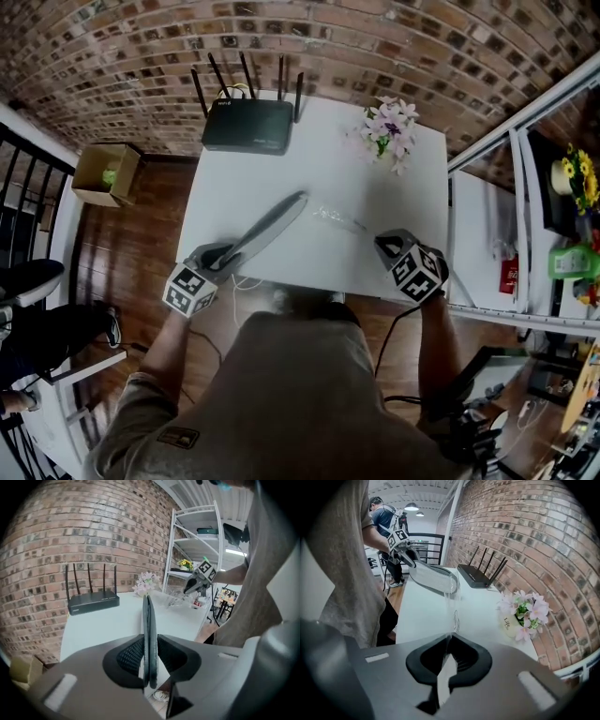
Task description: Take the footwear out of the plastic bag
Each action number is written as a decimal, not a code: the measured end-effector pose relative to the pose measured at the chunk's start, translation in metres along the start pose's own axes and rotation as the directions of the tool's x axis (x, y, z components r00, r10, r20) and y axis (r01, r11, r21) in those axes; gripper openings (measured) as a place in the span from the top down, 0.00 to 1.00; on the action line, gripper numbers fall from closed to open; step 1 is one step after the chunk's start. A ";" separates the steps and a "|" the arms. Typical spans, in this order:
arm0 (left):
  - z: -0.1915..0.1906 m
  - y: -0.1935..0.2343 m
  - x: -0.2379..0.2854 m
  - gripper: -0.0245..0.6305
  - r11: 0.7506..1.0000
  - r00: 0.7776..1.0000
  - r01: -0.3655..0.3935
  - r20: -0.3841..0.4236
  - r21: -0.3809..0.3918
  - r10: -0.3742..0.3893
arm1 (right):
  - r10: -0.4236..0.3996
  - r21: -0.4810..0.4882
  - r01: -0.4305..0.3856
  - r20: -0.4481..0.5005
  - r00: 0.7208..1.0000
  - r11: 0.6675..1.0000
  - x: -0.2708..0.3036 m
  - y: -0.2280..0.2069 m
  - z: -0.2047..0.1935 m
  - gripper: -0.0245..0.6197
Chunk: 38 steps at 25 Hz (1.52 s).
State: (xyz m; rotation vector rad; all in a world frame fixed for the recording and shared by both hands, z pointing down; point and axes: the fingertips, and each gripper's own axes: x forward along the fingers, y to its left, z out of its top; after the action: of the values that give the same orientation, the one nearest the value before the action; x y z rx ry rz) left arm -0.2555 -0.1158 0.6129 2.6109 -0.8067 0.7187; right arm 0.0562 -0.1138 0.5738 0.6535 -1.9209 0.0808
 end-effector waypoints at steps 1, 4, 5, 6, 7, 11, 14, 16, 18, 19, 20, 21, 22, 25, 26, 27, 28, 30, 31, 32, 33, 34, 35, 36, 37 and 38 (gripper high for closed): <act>-0.001 -0.003 0.000 0.83 0.999 1.000 0.000 0.011 -0.040 0.000 | 0.003 -0.002 -0.003 0.001 1.000 1.000 0.000 0.002 0.001 0.94; -0.005 -0.014 -0.001 0.83 0.984 0.999 -0.002 0.052 -0.175 0.012 | 0.007 -0.012 -0.007 0.008 1.000 1.000 0.001 0.006 0.003 0.94; -0.007 -0.017 -0.001 0.83 0.976 0.998 -0.004 0.065 -0.216 0.018 | 0.009 -0.017 -0.008 0.013 1.000 1.000 0.001 0.006 0.004 0.94; -0.008 -0.021 0.000 0.83 0.968 0.997 -0.006 0.076 -0.251 0.026 | 0.010 -0.023 -0.009 0.016 1.000 1.000 0.001 0.007 0.005 0.94; -0.010 -0.024 0.000 0.83 0.960 0.996 -0.010 0.085 -0.281 0.035 | 0.010 -0.030 -0.010 0.020 1.000 0.999 0.001 0.008 0.006 0.94; -0.016 -0.037 0.001 0.83 0.926 0.991 -0.034 0.106 -0.375 0.080 | 0.019 -0.057 -0.017 0.035 0.999 0.998 -0.002 0.014 0.008 0.94; -0.019 -0.042 -0.001 0.83 0.895 0.985 -0.066 0.117 -0.441 0.130 | 0.024 -0.072 -0.021 0.050 0.998 0.997 -0.005 0.018 0.007 0.94; -0.021 -0.042 -0.002 0.82 0.878 0.979 -0.090 0.119 -0.471 0.164 | 0.026 -0.075 -0.022 0.057 0.998 0.997 -0.006 0.020 0.004 0.94; -0.023 -0.038 -0.005 0.82 0.866 0.974 -0.115 0.118 -0.486 0.195 | 0.032 -0.078 -0.027 0.064 0.997 0.997 -0.006 0.022 0.003 0.94; -0.024 -0.036 -0.006 0.82 0.860 0.971 -0.124 0.117 -0.494 0.207 | 0.036 -0.080 -0.031 0.067 0.997 0.996 -0.006 0.023 0.003 0.94; -0.025 -0.034 -0.006 0.82 0.855 0.970 -0.130 0.116 -0.502 0.216 | 0.040 -0.082 -0.035 0.069 0.997 0.996 -0.005 0.025 0.002 0.94; -0.026 -0.033 -0.006 0.82 0.850 0.969 -0.134 0.114 -0.510 0.221 | 0.044 -0.084 -0.038 0.070 0.997 0.996 -0.005 0.026 0.001 0.94; -0.028 -0.031 -0.006 0.82 0.845 0.968 -0.135 0.113 -0.518 0.224 | 0.047 -0.086 -0.041 0.072 0.996 0.996 -0.005 0.027 -0.001 0.94; -0.031 -0.026 -0.007 0.82 0.827 0.967 -0.134 0.110 -0.546 0.230 | 0.050 -0.086 -0.043 0.075 0.996 0.995 -0.004 0.027 -0.003 0.94; -0.032 -0.024 -0.008 0.82 0.824 0.967 -0.136 0.106 -0.550 0.231 | 0.050 -0.086 -0.044 0.074 0.996 0.995 -0.004 0.027 -0.002 0.94; -0.033 -0.023 -0.008 0.81 0.824 0.967 -0.142 0.099 -0.548 0.233 | 0.051 -0.085 -0.045 0.074 0.996 0.995 -0.003 0.026 -0.002 0.94; -0.035 -0.021 -0.008 0.80 0.828 0.968 -0.153 0.088 -0.539 0.236 | 0.052 -0.085 -0.046 0.073 0.996 0.995 -0.003 0.026 -0.002 0.94; -0.038 -0.018 -0.009 0.77 0.840 0.967 -0.182 0.061 -0.510 0.246 | 0.055 -0.085 -0.049 0.071 0.996 0.995 -0.001 0.026 -0.001 0.94; -0.039 -0.015 -0.009 0.76 0.845 0.966 -0.197 0.047 -0.497 0.253 | 0.057 -0.084 -0.051 0.071 0.996 0.995 0.000 0.026 -0.001 0.94; -0.041 -0.012 -0.009 0.75 0.848 0.965 -0.213 0.031 -0.486 0.261 | 0.058 -0.084 -0.052 0.071 0.996 0.995 0.001 0.026 0.000 0.94; -0.044 -0.010 -0.009 0.74 0.850 0.964 -0.229 0.012 -0.474 0.266 | 0.060 -0.083 -0.054 0.071 0.996 0.995 0.002 0.027 0.000 0.94; -0.048 -0.008 -0.008 0.74 0.855 0.963 -0.245 -0.012 -0.457 0.269 | 0.062 -0.082 -0.056 0.072 0.995 0.995 0.003 0.027 0.001 0.94; -0.053 -0.007 -0.006 0.73 0.862 0.963 -0.258 -0.041 -0.436 0.267 | 0.064 -0.081 -0.058 0.072 0.995 0.995 0.004 0.027 0.001 0.94; -0.057 -0.007 -0.004 0.73 0.871 0.962 -0.268 -0.070 -0.411 0.263 | 0.065 -0.081 -0.059 0.072 0.995 0.995 0.005 0.027 0.002 0.94; -0.061 -0.008 -0.002 0.73 0.879 0.961 -0.274 -0.092 -0.389 0.259 | 0.066 -0.080 -0.061 0.071 0.995 0.995 0.006 0.027 0.002 0.94; -0.064 -0.009 0.000 0.72 0.885 0.961 -0.278 -0.107 -0.373 0.256 | 0.067 -0.080 -0.062 0.070 0.995 0.995 0.006 0.027 0.002 0.94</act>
State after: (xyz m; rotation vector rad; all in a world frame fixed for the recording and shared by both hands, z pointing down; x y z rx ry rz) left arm -0.2740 -0.0816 0.6641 2.1426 -1.1763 0.6230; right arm 0.0394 -0.0940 0.5848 0.5493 -2.0055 0.0234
